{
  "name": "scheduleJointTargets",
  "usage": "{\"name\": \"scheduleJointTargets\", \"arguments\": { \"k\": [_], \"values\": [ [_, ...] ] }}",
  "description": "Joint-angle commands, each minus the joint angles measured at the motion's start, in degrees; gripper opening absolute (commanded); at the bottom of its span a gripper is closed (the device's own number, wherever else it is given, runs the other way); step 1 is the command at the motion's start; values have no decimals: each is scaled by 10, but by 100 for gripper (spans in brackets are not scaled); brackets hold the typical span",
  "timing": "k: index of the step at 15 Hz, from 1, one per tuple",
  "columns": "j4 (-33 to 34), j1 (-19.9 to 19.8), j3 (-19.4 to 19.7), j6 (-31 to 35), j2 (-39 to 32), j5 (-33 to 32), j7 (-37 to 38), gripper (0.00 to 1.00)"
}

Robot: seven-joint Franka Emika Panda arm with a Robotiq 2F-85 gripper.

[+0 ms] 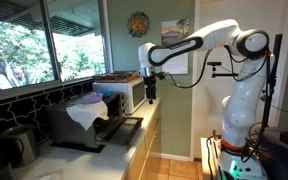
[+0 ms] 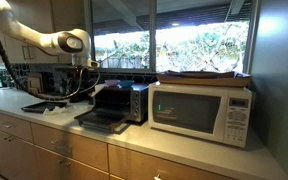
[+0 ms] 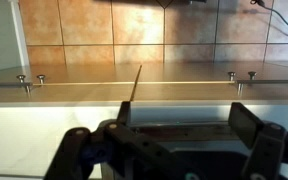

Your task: Use the white napkin to wipe the toaster oven door

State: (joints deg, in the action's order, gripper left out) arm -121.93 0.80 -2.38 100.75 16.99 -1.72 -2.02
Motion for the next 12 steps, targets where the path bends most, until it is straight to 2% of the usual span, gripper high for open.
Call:
{"name": "scheduleJointTargets", "arguments": {
  "k": [1,11,12],
  "values": [
    [1,4,3,-1,0,-1,1,100],
    [1,4,3,-1,0,-1,1,100],
    [5,4,-4,10,-7,3,31,100]
  ]
}}
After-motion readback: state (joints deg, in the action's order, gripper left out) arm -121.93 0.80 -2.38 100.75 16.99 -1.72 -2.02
